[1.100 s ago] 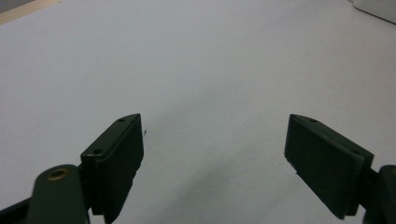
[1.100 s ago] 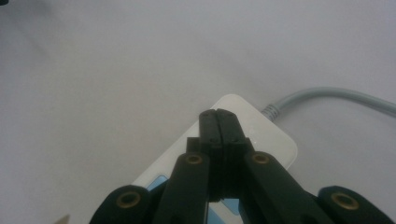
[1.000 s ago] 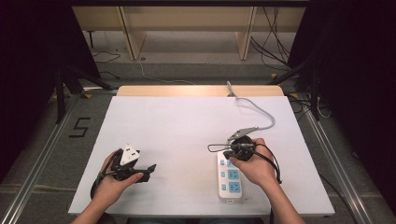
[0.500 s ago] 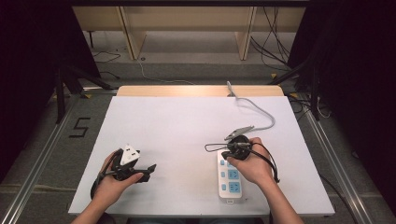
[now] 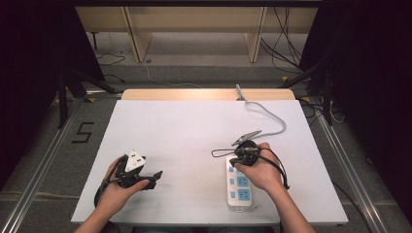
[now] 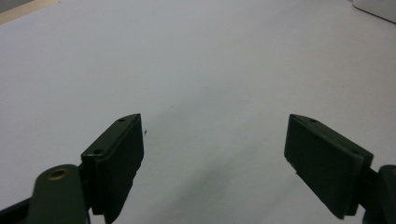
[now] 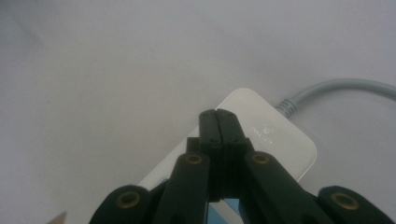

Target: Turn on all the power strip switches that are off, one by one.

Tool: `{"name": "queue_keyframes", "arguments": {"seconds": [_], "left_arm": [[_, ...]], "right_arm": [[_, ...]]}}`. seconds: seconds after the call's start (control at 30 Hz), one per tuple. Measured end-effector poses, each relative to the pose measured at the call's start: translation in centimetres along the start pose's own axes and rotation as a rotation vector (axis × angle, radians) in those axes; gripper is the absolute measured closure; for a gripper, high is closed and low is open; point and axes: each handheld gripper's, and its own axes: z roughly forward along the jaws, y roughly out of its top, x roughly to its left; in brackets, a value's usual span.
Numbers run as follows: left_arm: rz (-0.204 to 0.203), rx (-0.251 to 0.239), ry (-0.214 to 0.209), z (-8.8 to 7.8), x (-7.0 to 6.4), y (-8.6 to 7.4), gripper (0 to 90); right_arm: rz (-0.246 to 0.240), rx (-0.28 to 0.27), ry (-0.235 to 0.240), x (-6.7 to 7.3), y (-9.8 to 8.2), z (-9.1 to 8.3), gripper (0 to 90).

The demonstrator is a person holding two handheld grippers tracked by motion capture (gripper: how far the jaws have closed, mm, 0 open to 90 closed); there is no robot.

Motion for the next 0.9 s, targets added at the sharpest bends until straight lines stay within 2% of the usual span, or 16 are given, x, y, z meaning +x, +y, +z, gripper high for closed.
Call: {"name": "queue_keyframes", "arguments": {"seconds": [0.9], "left_arm": [[0.001, 0.000, -0.001, 0.0, 0.0, 0.0, 19.9]], "right_arm": [[-0.021, 0.063, -0.011, 0.3, 0.3, 1.6, 90.0]]}}
